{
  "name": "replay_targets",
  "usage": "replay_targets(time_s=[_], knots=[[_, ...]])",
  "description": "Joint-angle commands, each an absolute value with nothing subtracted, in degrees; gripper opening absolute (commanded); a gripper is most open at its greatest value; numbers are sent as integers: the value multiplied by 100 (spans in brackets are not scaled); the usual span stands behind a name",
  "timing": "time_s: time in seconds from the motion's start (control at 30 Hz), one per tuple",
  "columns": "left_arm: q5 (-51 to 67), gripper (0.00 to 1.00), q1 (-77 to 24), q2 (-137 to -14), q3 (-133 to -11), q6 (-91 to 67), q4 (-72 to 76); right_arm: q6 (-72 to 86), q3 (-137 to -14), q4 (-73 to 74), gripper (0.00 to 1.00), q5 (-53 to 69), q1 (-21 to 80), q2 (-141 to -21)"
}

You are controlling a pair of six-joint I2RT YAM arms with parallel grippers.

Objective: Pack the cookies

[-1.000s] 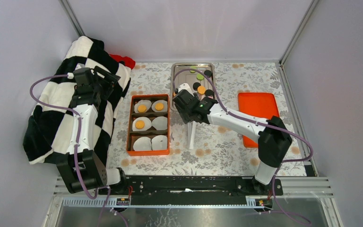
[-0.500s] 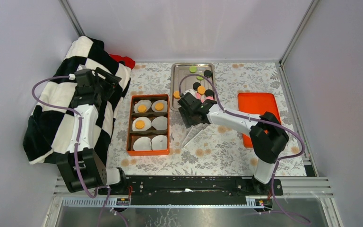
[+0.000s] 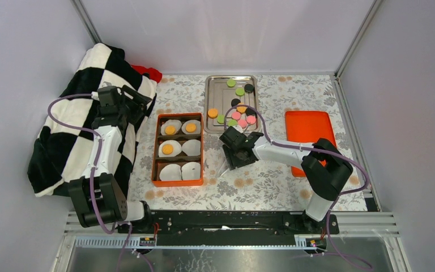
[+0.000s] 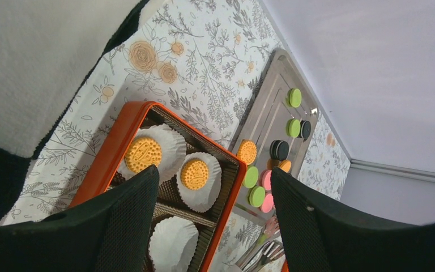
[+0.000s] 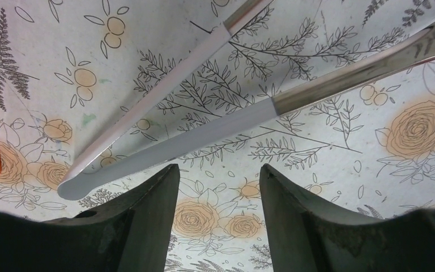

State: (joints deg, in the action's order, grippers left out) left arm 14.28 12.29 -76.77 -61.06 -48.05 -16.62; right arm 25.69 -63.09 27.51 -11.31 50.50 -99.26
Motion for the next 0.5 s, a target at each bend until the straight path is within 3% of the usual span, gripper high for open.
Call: replay_targets(time_s=[0.0,0.3,0.47], knots=[[1570,77,1188,-7609,-5951,-4808,-1389,2780,-6235,2626,60,-1084,5088,-9900],[1675,77,1116,-7186,-5878,-4779,-1476,3069,-6358,2741,62,-1171,5101,-9310],[1614,77,1108,-7178,-5920,-4725,-1521,3173,-6719,2994,65,-968,5111,-9657]])
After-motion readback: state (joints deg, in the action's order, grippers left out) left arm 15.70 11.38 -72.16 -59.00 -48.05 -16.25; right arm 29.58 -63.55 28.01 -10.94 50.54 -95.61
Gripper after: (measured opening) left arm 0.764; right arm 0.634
